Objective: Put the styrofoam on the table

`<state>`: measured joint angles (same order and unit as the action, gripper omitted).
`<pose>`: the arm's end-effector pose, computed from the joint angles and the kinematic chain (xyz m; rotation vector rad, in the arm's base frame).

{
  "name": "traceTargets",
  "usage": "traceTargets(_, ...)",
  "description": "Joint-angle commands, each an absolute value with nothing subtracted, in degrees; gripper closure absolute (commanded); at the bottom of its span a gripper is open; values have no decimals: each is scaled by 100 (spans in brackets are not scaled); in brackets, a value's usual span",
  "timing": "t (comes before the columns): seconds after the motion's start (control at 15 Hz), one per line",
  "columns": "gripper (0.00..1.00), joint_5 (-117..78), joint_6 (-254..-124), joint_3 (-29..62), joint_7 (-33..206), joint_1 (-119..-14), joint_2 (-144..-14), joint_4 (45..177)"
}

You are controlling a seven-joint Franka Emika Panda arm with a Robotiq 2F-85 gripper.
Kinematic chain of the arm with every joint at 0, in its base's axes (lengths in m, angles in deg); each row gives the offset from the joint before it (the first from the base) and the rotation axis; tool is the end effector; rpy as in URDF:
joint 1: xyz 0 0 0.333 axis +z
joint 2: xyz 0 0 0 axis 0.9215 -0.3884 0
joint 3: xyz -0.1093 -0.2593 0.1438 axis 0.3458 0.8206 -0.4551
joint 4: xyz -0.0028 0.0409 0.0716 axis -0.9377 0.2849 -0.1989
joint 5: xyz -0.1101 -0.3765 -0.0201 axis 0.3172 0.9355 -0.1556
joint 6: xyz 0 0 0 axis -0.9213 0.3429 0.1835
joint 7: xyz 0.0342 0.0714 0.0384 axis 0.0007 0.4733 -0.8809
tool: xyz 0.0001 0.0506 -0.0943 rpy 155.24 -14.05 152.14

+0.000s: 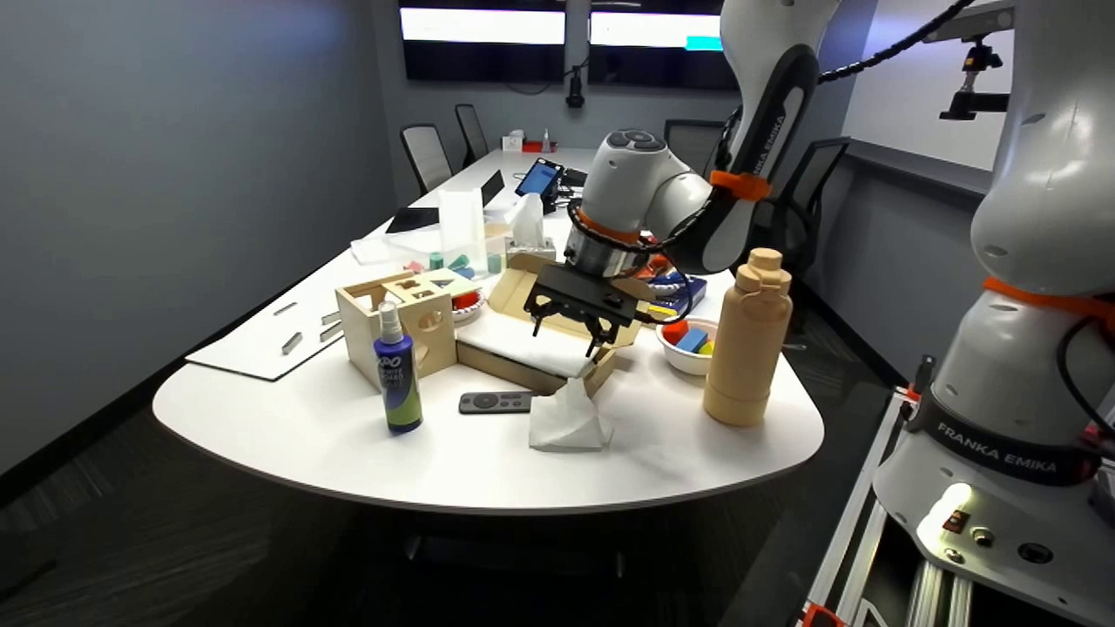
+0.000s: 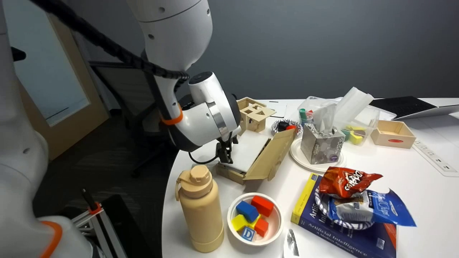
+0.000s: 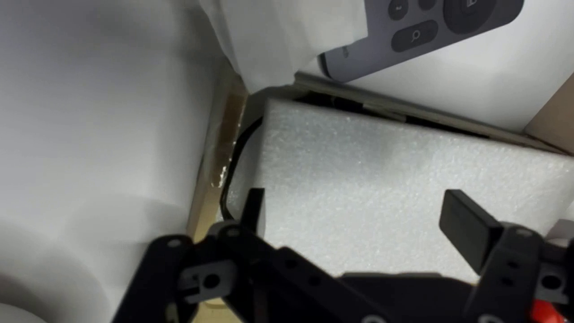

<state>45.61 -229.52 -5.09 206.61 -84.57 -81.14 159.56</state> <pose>0.4610 0.0841 0.1955 -2.5556 1.4418 -0.4362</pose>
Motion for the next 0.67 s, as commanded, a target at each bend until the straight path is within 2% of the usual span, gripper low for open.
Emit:
traceTargets(0.0,0,4971,-22922,-208,21199,-8132,-8486,15600)
traceTargets(0.6,0,5052,-22969,260,21544,-7811,-8577,15613)
